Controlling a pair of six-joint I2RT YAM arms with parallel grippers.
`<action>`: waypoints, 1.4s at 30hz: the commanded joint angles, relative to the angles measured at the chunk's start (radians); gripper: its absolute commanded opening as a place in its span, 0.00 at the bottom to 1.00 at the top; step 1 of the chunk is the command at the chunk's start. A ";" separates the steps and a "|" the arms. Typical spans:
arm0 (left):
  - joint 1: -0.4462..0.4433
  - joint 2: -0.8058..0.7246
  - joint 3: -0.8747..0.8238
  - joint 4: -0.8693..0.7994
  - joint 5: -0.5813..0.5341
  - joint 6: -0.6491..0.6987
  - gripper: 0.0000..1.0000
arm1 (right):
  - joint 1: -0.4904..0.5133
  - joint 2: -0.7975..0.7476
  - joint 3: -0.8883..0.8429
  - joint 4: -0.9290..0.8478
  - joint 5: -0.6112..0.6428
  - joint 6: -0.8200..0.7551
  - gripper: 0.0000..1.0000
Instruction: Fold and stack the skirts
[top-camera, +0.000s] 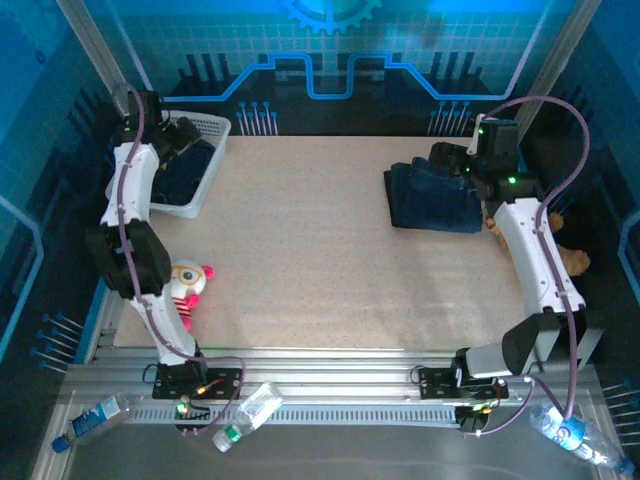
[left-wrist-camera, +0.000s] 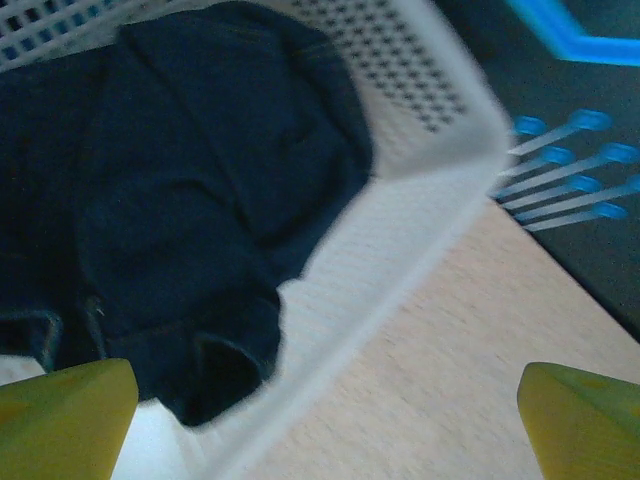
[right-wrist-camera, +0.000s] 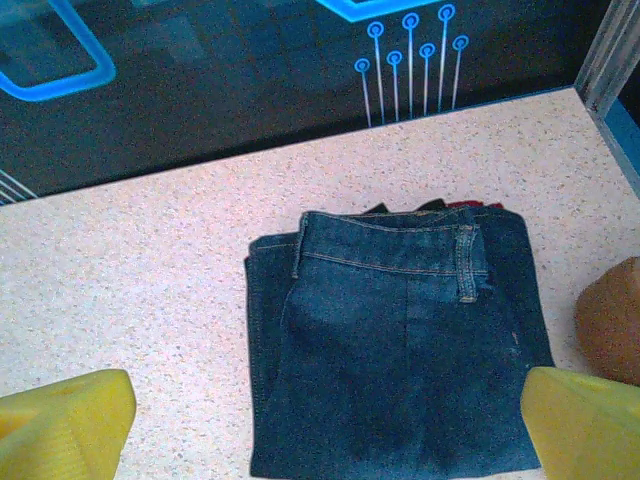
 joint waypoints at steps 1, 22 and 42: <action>0.031 0.129 0.100 -0.095 0.008 0.019 0.99 | -0.011 -0.066 -0.099 0.081 -0.116 0.050 1.00; 0.085 0.617 0.512 -0.172 0.176 -0.166 0.26 | -0.022 -0.175 -0.181 -0.046 -0.112 0.019 1.00; 0.058 -0.089 0.375 0.299 0.288 -0.076 0.00 | -0.032 -0.194 -0.299 0.210 -0.217 0.179 1.00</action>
